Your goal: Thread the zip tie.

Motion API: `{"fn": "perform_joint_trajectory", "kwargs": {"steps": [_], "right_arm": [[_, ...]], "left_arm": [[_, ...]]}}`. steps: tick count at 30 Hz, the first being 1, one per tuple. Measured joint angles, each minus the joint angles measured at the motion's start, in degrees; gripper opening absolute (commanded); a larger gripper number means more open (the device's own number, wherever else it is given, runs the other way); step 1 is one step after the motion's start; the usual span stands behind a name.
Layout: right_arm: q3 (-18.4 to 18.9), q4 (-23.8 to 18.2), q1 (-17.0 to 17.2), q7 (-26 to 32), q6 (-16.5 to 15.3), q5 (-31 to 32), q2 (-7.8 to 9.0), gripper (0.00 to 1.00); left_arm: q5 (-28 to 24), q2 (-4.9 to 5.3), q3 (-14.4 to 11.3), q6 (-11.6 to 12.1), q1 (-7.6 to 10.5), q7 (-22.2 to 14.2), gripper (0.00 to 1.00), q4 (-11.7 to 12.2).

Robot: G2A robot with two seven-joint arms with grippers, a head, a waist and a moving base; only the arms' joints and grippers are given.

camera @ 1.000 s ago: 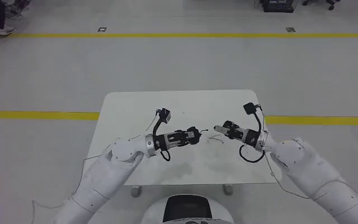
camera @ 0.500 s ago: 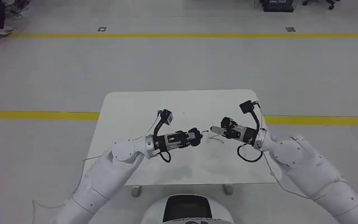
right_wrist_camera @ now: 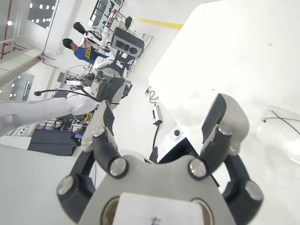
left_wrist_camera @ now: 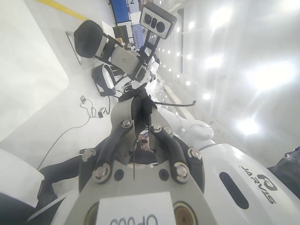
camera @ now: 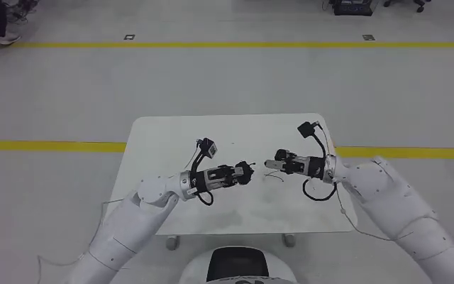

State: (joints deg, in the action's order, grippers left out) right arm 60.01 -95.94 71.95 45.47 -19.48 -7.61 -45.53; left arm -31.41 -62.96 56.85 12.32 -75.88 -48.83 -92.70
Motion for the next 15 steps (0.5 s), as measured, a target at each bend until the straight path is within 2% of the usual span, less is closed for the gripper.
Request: {"fn": "perform_joint_trajectory", "kwargs": {"steps": [9,15], "right_arm": [[3.6,5.2,-0.2,13.6,0.0,-5.9,-3.98,1.0],[9.8,6.6,1.9,23.2,0.0,-8.7,-7.42,1.0]], "left_arm": [[0.0,0.11,-0.3,0.1,-0.13,0.2,0.0,-0.2],[-0.7,0.15,-0.3,0.4,-0.1,0.2,0.0,0.2]]}}
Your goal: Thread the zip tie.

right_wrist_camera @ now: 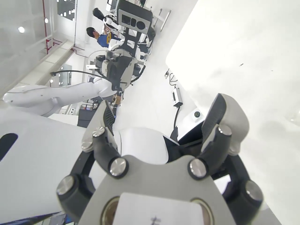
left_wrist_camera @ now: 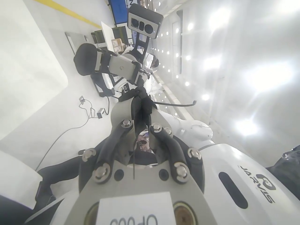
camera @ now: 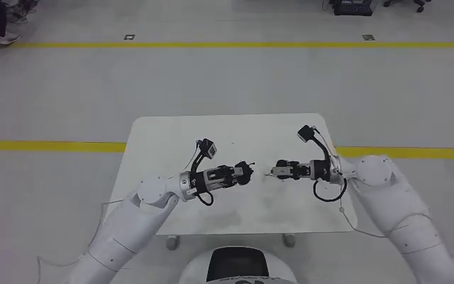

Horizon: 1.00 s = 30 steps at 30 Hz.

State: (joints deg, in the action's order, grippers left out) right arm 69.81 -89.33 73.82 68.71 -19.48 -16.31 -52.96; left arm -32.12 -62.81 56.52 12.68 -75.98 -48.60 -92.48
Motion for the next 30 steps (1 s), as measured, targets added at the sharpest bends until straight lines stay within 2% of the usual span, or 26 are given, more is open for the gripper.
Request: {"fn": "perform_joint_trajectory", "kwargs": {"steps": [7,11,15,20,23,26,30], "right_arm": [[6.0,1.6,1.0,10.4,0.0,-1.2,-4.33,1.0],[6.2,1.2,1.5,11.0,0.0,-1.0,-6.39,1.0],[6.1,1.2,1.5,10.9,0.0,-1.2,-6.46,1.0],[6.1,1.2,1.5,10.9,0.0,-1.2,-6.45,1.0],[6.1,1.0,1.5,10.8,0.0,-1.1,-6.46,1.0],[6.8,-4.3,2.1,7.0,0.0,2.8,-6.57,1.0],[7.8,-11.8,4.6,0.9,0.0,12.5,-6.76,1.0]], "left_arm": [[-0.2,-0.07,-0.6,0.0,0.46,-0.1,0.0,0.2],[-0.1,-0.02,-0.6,0.3,0.39,0.1,0.0,0.4],[1.0,0.14,-0.3,1.2,0.24,0.3,0.0,-0.3],[3.3,0.39,-0.3,0.1,-0.16,1.1,0.0,-1.8],[3.2,0.32,-0.6,-0.2,0.13,1.4,0.0,-1.7],[2.7,0.17,-1.2,-0.2,0.61,1.5,0.0,-1.1],[2.3,0.12,-1.5,-0.2,1.0,1.3,0.0,-0.6]]}}
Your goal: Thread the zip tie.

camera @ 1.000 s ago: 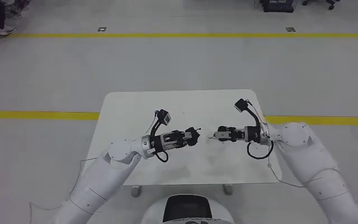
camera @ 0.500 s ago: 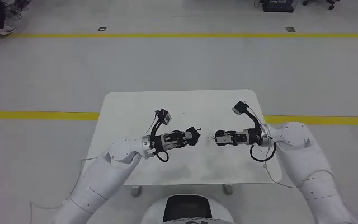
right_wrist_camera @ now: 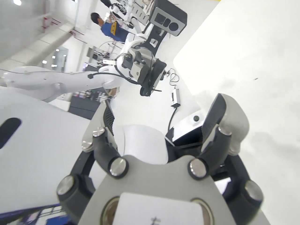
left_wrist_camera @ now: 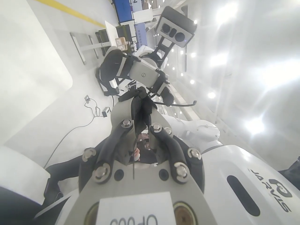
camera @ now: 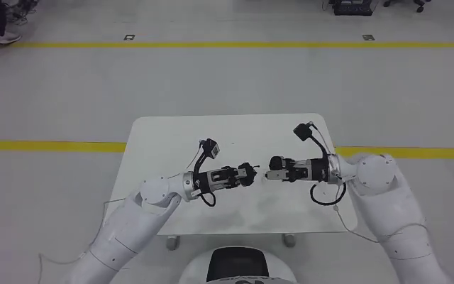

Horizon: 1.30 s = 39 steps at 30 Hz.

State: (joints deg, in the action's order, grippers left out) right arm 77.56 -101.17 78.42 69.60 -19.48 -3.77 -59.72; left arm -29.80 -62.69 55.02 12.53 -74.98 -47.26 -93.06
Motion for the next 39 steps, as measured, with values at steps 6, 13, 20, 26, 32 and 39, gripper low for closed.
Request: {"fn": "perform_joint_trajectory", "kwargs": {"steps": [6,13,20,26,32,39], "right_arm": [[-2.0,-3.7,2.2,-8.4,0.0,9.8,0.31,1.0],[-3.9,-5.8,2.4,-15.6,0.0,8.8,2.01,1.0],[-2.3,-6.6,3.0,-15.7,0.0,4.6,3.29,1.0],[-2.0,-6.2,3.1,-15.0,0.0,4.0,3.43,1.0],[-2.0,-6.2,3.1,-15.0,0.0,4.0,3.43,1.0],[-0.2,-6.9,3.8,-15.6,0.0,6.5,3.94,1.0]], "left_arm": [[-1.5,0.11,0.4,-0.1,-0.03,-0.6,0.0,0.2],[-2.2,0.16,0.4,-0.1,0.04,-0.7,0.0,0.4],[-3.3,0.14,0.4,-0.3,0.56,-0.9,0.0,1.2],[-2.9,0.17,0.6,0.5,1.07,-1.4,0.0,1.0],[-3.5,0.12,0.7,0.2,0.93,-0.8,0.0,1.0],[-10.5,0.59,3.8,-3.3,0.31,-1.9,0.0,1.8]]}}
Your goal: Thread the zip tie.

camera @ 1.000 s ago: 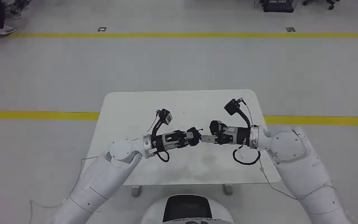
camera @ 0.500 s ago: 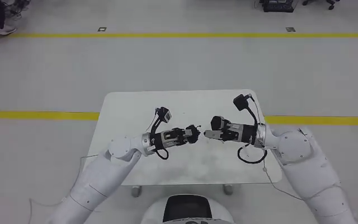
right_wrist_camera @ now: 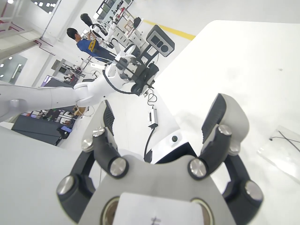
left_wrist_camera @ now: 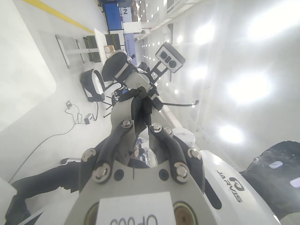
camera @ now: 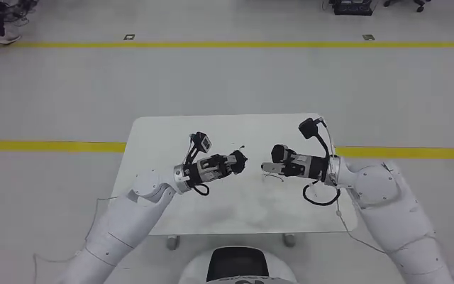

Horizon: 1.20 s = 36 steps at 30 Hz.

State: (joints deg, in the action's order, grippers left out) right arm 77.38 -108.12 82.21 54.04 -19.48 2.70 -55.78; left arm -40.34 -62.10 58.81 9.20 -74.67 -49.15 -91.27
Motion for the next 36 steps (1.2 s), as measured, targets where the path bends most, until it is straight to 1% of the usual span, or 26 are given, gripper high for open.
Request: {"fn": "perform_joint_trajectory", "kwargs": {"steps": [3,6,11,17,21,24,30,33,35,36], "right_arm": [[1.0,-1.2,0.4,0.8,0.0,0.4,0.37,1.0],[1.2,-2.1,0.5,1.2,0.0,1.6,0.74,1.0],[0.1,-3.0,0.5,-2.2,0.0,7.3,1.47,1.0],[-3.7,-2.7,0.9,-11.4,0.0,14.6,2.98,1.0],[-7.2,-1.8,0.9,-19.0,0.0,18.7,4.5,1.0],[-10.4,-0.5,0.6,-25.4,0.0,21.8,6.2,1.0],[-16.0,1.9,-1.0,-35.2,0.0,25.6,9.72,1.0],[-18.9,2.1,-2.2,-38.8,0.0,25.8,11.38,1.0],[-19.7,1.9,-2.6,-39.3,0.0,25.7,11.84,1.0],[-19.8,1.8,-2.6,-39.3,0.0,25.7,11.85,1.0]], "left_arm": [[-1.2,0.3,1.2,-0.9,-0.36,-1.4,0.0,0.0],[-1.4,0.48,1.8,-1.9,-0.58,-1.8,0.0,-0.2],[-0.9,0.68,2.0,-3.8,-0.67,-1.8,0.0,-0.6],[-1.6,0.85,2.6,-4.7,-0.95,-1.9,0.0,-1.0],[-2.2,0.99,3.1,-5.1,-1.19,-2.3,0.0,-1.2],[-2.1,1.08,3.4,-5.4,-1.35,-2.2,0.0,-1.4],[-2.2,1.09,3.1,-5.8,-1.3,-2.2,0.0,-1.4],[-1.9,1.01,2.5,-5.9,-1.16,-2.1,0.0,-1.3],[-1.6,0.98,2.3,-5.9,-1.04,-2.0,0.0,-1.3],[-0.9,0.97,2.2,-5.5,-0.82,-2.0,0.0,-1.5]]}}
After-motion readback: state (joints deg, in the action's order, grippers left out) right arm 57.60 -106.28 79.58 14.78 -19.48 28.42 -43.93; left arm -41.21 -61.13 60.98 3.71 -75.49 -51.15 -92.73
